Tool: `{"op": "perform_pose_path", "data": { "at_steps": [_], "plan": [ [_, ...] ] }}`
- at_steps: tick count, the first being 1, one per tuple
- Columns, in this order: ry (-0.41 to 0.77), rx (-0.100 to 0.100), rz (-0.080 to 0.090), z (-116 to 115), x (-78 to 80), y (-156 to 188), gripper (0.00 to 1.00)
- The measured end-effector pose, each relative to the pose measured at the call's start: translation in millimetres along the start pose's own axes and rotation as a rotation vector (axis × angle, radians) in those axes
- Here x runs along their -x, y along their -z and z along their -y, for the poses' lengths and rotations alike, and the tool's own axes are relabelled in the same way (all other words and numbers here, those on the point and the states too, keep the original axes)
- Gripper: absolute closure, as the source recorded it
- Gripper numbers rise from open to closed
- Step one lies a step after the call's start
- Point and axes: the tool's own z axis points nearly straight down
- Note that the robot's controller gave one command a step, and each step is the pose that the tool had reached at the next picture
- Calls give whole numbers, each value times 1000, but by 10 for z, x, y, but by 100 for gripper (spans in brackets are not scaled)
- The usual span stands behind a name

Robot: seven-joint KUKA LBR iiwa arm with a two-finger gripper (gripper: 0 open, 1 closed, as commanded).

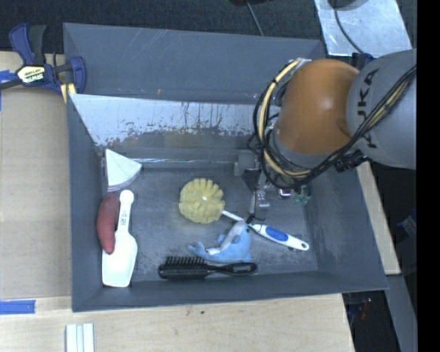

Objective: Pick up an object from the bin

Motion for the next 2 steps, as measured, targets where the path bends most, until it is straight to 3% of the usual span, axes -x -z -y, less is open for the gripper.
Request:
{"op": "perform_pose_path", "data": {
  "at_steps": [1,2],
  "plan": [
    [0,0,0,0,0,0,0],
    [7,1,-1,-285,-219,-538,0]
  ]
}}
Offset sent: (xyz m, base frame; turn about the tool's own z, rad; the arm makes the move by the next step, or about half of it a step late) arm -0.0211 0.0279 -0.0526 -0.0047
